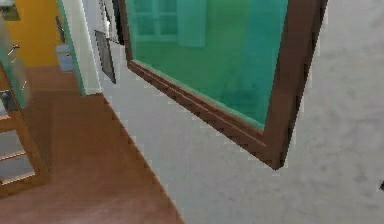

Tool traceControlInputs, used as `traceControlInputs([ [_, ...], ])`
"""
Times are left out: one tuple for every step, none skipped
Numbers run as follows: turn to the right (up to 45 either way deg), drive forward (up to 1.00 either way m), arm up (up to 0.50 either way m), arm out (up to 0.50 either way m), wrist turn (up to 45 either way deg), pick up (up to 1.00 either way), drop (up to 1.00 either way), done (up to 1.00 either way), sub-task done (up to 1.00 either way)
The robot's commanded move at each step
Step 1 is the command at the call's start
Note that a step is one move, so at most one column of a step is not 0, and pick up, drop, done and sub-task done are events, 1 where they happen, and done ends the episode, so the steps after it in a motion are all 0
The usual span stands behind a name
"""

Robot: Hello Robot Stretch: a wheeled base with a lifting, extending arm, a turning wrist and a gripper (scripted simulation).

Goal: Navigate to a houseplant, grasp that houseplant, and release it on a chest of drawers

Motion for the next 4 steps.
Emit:
traceControlInputs([
  [45.0,0.00,0.00,0.00,0.0,0.00,0.00,0.00,0.00],
  [45.0,0.00,0.00,0.00,0.0,0.00,0.00,0.00,0.00],
  [45.0,0.00,0.00,0.00,0.0,0.00,0.00,0.00,0.00],
  [6.0,0.00,0.00,0.00,0.0,0.00,0.00,0.00,0.00],
])
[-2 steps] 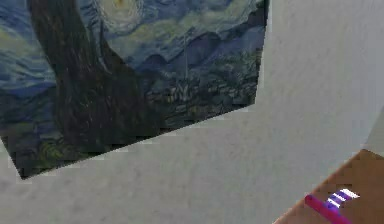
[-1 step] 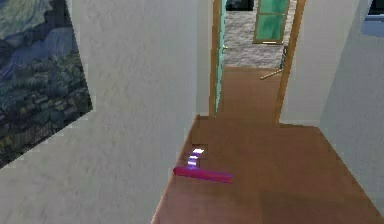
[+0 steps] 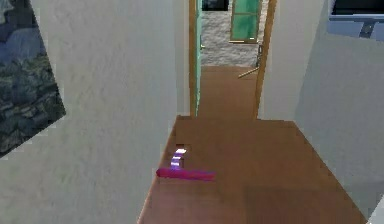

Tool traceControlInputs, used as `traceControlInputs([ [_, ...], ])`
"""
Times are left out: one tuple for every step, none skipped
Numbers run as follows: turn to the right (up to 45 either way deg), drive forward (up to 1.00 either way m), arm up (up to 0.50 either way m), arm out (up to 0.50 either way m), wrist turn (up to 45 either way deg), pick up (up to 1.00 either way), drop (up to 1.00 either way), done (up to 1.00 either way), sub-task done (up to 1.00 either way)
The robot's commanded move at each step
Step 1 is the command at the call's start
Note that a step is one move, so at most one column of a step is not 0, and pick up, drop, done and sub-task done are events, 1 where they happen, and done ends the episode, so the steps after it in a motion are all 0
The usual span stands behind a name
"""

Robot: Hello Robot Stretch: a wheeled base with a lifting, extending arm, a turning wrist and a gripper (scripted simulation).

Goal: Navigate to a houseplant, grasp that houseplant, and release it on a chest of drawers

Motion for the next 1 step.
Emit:
traceControlInputs([
  [0.0,0.10,0.00,0.00,0.0,0.00,0.00,0.00,0.00],
])
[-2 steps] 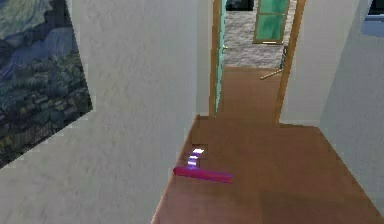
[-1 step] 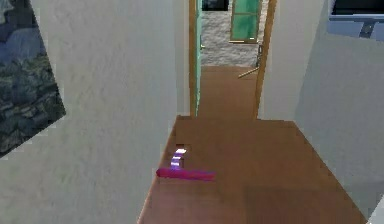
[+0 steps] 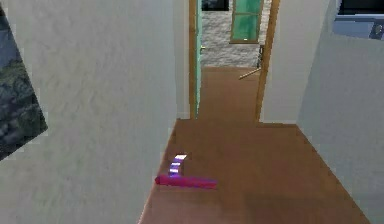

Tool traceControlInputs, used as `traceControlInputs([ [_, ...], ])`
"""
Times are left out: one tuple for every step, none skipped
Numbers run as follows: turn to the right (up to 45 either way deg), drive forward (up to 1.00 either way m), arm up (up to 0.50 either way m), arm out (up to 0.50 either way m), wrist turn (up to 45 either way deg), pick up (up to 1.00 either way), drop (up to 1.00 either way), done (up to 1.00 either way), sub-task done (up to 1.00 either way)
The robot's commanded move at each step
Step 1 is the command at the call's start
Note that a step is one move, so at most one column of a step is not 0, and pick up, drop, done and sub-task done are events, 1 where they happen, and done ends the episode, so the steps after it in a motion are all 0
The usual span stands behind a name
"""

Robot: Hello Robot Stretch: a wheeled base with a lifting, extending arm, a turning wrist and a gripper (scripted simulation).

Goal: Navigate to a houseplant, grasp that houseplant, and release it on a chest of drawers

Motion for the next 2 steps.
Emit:
traceControlInputs([
  [-45.0,0.00,0.00,0.00,0.0,0.00,0.00,0.00,0.00],
  [-45.0,0.00,0.00,0.00,0.0,0.00,0.00,0.00,0.00],
])
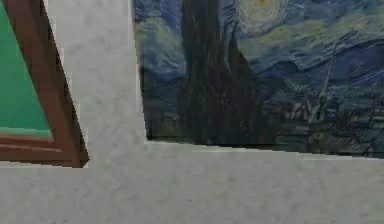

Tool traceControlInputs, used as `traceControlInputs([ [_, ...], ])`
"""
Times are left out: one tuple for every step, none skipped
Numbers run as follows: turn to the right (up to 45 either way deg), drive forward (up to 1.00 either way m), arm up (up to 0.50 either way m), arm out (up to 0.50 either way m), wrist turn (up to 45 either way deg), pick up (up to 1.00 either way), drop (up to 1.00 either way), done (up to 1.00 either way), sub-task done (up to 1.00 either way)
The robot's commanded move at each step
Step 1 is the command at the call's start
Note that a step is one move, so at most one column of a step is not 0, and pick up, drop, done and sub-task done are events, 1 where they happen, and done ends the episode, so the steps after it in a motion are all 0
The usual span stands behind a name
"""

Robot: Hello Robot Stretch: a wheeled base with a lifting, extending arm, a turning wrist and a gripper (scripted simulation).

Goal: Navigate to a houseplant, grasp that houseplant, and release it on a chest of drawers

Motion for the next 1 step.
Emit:
traceControlInputs([
  [-45.0,0.00,0.00,0.00,0.0,0.00,0.00,0.00,0.00],
])
